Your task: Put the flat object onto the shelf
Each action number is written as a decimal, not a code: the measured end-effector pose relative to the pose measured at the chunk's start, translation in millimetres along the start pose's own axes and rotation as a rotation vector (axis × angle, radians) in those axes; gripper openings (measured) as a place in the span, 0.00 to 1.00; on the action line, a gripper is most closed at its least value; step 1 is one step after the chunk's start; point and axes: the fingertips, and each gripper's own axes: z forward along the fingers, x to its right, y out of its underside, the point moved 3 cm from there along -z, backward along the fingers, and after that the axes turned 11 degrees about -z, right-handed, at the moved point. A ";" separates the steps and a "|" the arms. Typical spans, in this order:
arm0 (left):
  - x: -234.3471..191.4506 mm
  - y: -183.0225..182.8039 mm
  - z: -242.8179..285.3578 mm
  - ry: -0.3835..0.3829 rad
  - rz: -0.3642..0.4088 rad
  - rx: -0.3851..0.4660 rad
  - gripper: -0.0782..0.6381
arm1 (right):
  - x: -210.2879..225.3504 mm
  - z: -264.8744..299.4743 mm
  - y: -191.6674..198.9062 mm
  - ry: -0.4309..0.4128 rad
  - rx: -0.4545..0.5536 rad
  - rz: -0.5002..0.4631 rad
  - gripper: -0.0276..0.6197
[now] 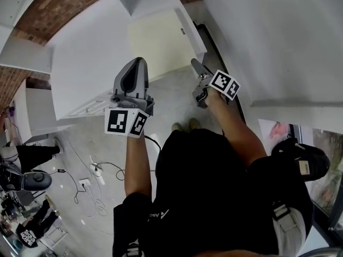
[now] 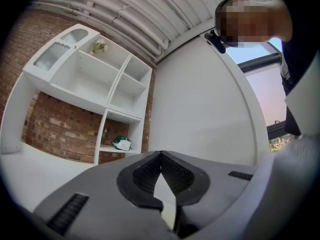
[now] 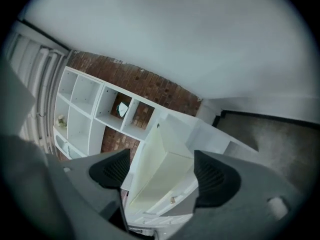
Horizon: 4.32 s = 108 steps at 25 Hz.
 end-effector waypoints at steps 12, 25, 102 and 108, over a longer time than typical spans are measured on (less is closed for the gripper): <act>-29.1 -4.7 -8.8 -0.035 0.022 -0.033 0.11 | 8.8 51.2 41.6 -0.059 -0.059 0.203 0.67; -57.9 -0.4 -24.6 -0.070 -0.002 -0.060 0.11 | -12.8 92.8 60.1 -0.144 -0.056 0.292 0.67; -73.8 -48.9 -31.1 -0.015 -0.019 0.061 0.11 | -394.0 52.7 -228.5 -0.557 0.249 0.165 0.46; -79.0 -58.6 -22.3 0.002 0.009 0.069 0.11 | -400.6 84.2 -242.9 -0.557 0.233 0.150 0.46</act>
